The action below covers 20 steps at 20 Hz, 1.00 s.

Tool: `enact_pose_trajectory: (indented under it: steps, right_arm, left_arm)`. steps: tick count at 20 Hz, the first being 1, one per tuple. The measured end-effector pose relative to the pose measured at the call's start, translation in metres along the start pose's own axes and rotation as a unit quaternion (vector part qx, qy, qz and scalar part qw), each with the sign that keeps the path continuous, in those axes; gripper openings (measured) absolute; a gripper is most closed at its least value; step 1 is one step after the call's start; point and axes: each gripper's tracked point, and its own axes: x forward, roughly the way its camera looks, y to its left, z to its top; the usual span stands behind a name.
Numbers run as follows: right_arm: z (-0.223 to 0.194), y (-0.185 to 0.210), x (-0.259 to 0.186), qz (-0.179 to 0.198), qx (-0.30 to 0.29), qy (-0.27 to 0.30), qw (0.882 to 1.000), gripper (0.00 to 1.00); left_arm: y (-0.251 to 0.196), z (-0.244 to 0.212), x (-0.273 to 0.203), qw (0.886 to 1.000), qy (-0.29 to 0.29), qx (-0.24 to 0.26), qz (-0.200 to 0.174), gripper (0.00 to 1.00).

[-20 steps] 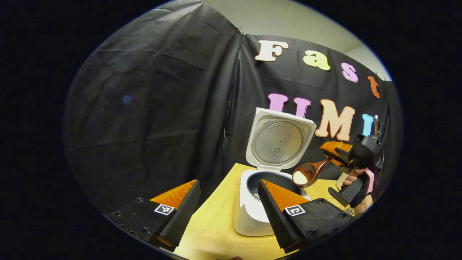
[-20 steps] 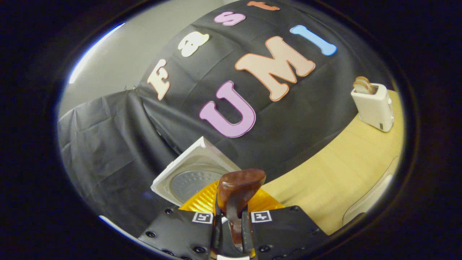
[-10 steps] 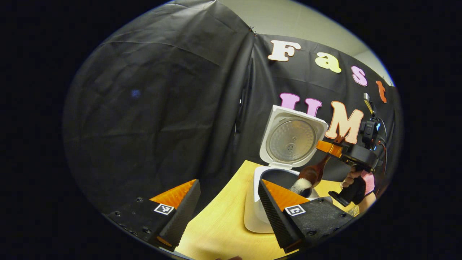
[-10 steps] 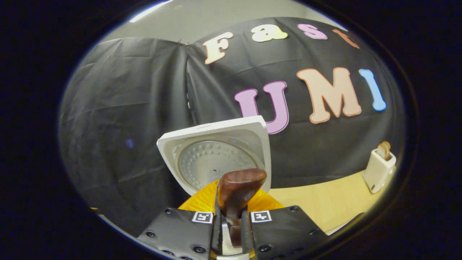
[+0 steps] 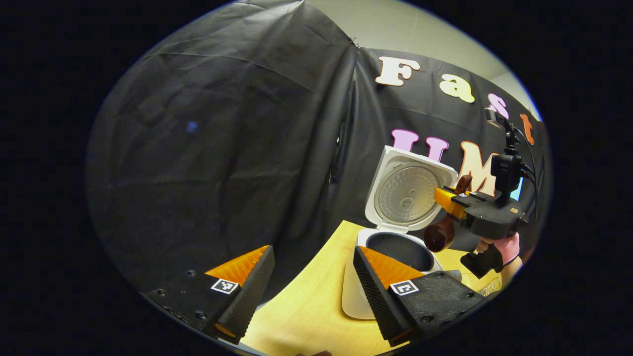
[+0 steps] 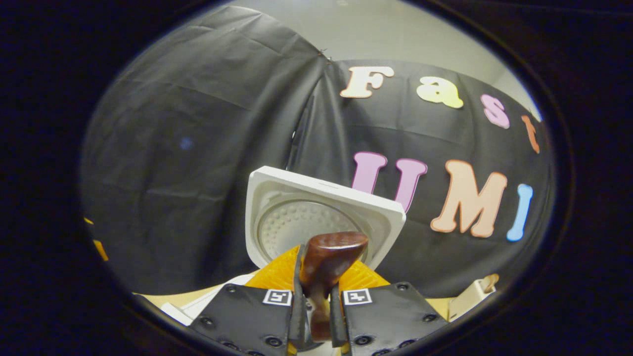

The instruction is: Close the left gripper, press the button to open the rice cooker; take a wooden spoon from the chopstick holder with the right hand, scoop a spoonful of rice and pour it into the rice cooker, then put the wooden spoon back into the chopstick holder.

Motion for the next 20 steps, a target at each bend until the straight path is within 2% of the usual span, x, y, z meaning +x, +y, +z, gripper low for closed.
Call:
enact_pose_trajectory:
  steps: [5,8,10,11,12,14,15,16,20]
  right_arm:
    - [0.009,0.006,-0.005,-0.003,-0.076,-0.024,0.997,0.22]
    - [0.009,0.008,-0.005,0.009,-0.069,-0.021,0.997,0.22]
    - [0.01,0.006,-0.007,0.008,-0.067,-0.022,0.997,0.22]
    - [0.011,0.006,-0.009,0.008,-0.063,-0.021,0.998,0.23]
    - [0.01,0.007,-0.011,0.01,-0.054,-0.019,0.998,0.23]
    - [0.009,-0.004,-0.017,0.011,-0.025,-0.011,1.0,0.23]
    - [0.009,-0.011,-0.021,0.009,-0.008,-0.008,1.0,0.23]
    - [0.01,-0.02,-0.024,0.004,0.012,-0.005,1.0,0.24]
    - [0.007,-0.062,-0.046,-0.014,0.095,0.005,0.995,0.23]
  left_arm:
    - [-0.002,0.004,-0.004,1.0,-0.006,-0.001,-0.001,0.95]
    - [-0.009,0.009,-0.009,1.0,-0.014,0.007,-0.009,0.95]
    - [-0.012,0.011,-0.01,1.0,-0.017,0.012,-0.016,0.92]
    - [-0.013,0.012,-0.011,1.0,-0.018,0.014,-0.018,0.98]
    - [-0.016,0.012,-0.012,0.999,-0.018,0.015,-0.022,0.95]
    - [-0.021,0.013,-0.013,0.999,-0.018,0.014,-0.031,0.95]
    - [-0.027,0.012,-0.012,0.999,-0.018,0.016,-0.036,0.98]
    - [-0.036,0.013,-0.008,0.999,-0.017,0.018,-0.041,0.92]
    - [-0.068,0.013,-0.004,0.997,-0.016,0.032,-0.071,0.95]
